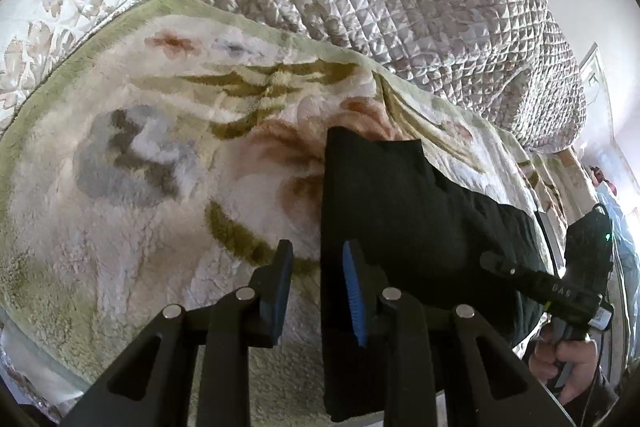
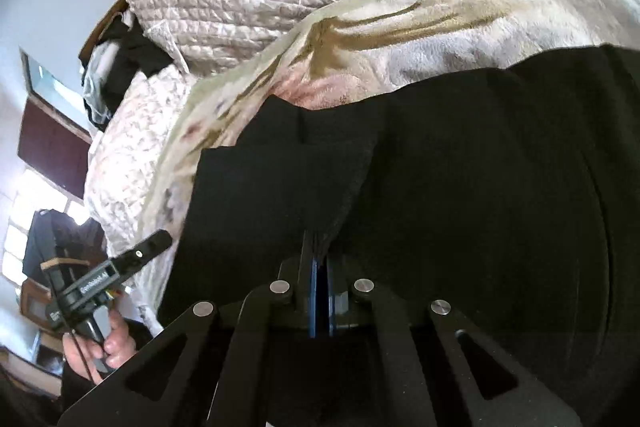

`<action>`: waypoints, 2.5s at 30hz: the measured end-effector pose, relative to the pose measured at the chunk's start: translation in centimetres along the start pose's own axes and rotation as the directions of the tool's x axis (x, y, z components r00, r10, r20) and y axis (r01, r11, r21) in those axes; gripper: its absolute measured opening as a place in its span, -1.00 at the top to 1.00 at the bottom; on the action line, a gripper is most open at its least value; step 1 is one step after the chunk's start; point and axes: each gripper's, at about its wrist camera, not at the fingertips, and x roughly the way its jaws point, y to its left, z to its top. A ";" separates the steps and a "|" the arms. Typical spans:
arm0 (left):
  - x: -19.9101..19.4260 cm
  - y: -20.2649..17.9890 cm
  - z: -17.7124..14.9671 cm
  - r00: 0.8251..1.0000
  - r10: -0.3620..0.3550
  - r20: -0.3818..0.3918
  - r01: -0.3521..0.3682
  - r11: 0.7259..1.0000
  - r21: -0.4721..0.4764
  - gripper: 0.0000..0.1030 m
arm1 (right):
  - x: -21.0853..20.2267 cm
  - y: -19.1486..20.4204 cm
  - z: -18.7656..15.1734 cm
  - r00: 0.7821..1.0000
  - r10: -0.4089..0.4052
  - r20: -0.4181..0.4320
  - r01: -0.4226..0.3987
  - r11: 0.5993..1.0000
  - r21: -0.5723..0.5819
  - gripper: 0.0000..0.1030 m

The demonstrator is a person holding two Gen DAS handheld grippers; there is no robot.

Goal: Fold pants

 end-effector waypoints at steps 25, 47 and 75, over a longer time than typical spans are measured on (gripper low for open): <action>4.1 -4.4 5.1 1.000 -0.006 0.009 0.004 0.990 0.138 0.45 | 1.6 0.5 4.1 0.997 -0.065 0.032 0.066 0.997 -0.043 0.96; 1.6 -4.4 -3.1 1.000 0.019 0.021 -0.023 0.979 0.203 0.41 | -2.3 2.6 -5.5 0.988 -0.135 0.075 0.149 0.960 -0.235 0.86; 0.4 -6.1 -6.1 0.986 0.165 0.023 -0.166 0.956 0.242 0.40 | -4.2 3.5 -7.4 0.959 -0.245 0.143 0.276 0.919 -0.283 0.60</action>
